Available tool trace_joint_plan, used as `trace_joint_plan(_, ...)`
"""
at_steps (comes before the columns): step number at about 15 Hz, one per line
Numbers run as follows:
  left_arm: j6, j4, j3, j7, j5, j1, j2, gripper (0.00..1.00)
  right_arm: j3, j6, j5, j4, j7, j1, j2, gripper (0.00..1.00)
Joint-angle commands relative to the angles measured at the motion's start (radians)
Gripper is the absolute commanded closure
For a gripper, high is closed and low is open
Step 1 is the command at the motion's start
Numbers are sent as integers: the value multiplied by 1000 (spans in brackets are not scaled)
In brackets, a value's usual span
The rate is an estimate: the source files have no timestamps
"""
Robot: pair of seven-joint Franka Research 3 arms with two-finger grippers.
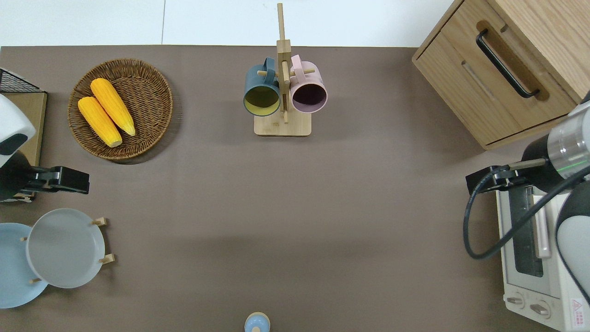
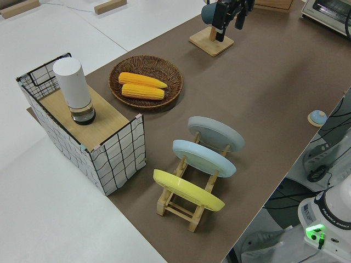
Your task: Pick gray plate from low plate rack and place it on table with left arm
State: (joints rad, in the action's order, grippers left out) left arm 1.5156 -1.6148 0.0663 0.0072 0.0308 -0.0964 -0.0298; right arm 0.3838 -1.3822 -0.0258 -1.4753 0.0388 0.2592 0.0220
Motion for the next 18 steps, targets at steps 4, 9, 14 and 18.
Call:
trace_joint_plan(4,129,-193,108,7,84,-5,-110,5,21,11,-5,7,12,23,-2,17)
trace_joint_plan(9,205,-353,184,8,225,-13,-220,5,21,11,-5,7,12,23,-2,17)
trace_joint_plan(14,293,-510,259,8,225,-16,-278,5,21,11,-5,7,12,23,-4,17)
trace_joint_plan(18,385,-601,291,7,216,-16,-279,5,21,11,-5,7,12,23,-2,17)
